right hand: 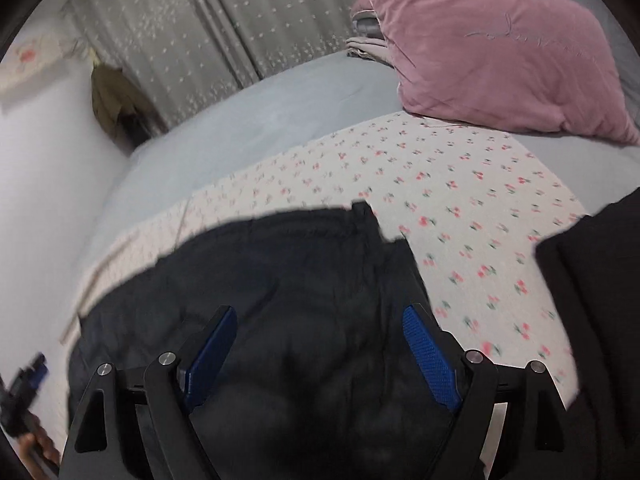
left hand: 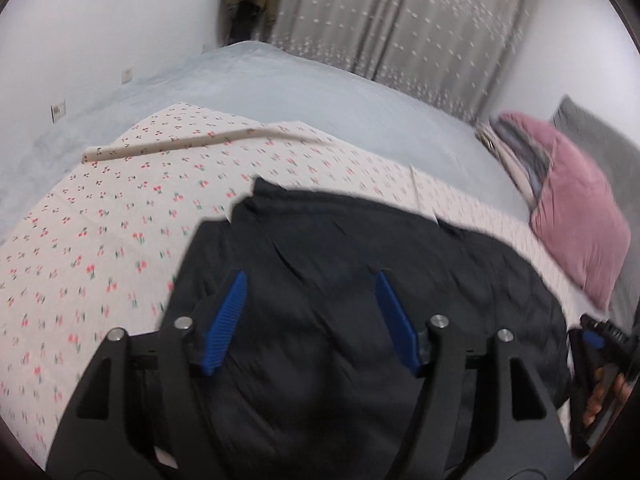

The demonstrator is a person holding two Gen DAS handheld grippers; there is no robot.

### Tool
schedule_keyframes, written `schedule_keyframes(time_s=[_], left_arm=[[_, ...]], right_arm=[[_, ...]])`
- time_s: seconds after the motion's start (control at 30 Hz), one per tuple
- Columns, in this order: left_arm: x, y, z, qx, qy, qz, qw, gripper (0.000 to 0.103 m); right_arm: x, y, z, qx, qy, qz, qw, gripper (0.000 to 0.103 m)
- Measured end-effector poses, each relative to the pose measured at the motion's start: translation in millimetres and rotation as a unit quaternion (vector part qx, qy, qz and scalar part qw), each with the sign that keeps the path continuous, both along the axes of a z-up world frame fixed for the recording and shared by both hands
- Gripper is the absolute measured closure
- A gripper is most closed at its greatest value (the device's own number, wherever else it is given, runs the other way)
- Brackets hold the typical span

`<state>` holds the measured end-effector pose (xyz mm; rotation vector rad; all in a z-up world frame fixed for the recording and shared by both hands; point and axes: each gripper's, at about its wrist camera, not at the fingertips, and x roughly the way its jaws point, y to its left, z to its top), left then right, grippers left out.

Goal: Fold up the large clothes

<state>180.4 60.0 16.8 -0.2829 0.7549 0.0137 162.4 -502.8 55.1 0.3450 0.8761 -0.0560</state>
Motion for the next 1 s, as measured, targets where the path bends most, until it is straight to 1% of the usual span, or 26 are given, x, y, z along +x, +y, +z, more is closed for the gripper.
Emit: schedule_keyframes(time_s=[0.07,0.1,0.23,0.33,0.43,0.53,0.6,0.73,1.0], left_arm=[[-11.5,-15.0,-5.0,0.023,0.009,-0.009,0.9996,0.033],[-14.5,-21.3,-9.1,0.036,0.014,-0.010,0.9992,0.033],[-19.7,-33.3,-29.6,0.056,0.044,-0.018,0.9973,0.033],[-15.8,-33.7,-38.1,0.077,0.053,-0.012,0.9956,0.033],[-11.0,-31.7,-46.3,0.071,0.068,-0.010,0.9951,0.033],[-3.7,-22.8,-59.0,0.048,0.091,-0.001,0.9948,0.033],[-1.7,-20.4,-63.9,0.043,0.097,0.005,0.9943,0.032],[1.3,-19.4,-71.2,0.050,0.107,0.006,0.9930,0.032],[4.0,-21.7,-74.3,0.062,0.113,0.004,0.9917,0.031]], right_arm=[[-18.2,5.8,0.2,0.017,0.000,0.014,1.000,0.017],[-25.5,10.3,2.2,0.016,-0.004,0.019,1.000,0.017],[-44.5,36.5,1.6,-0.027,-0.018,0.056,0.998,0.017],[-38.5,50.8,-16.1,-0.050,0.002,0.078,0.996,0.017],[-26.5,54.9,-37.8,-0.074,0.035,0.084,0.993,0.017],[-20.6,56.0,-53.1,-0.075,0.050,0.092,0.992,0.017],[-17.8,53.7,-59.9,-0.068,0.056,0.095,0.992,0.017],[-12.7,49.3,-74.8,-0.047,0.066,0.093,0.992,0.015],[-6.1,56.4,-92.5,-0.072,0.078,0.098,0.989,0.011]])
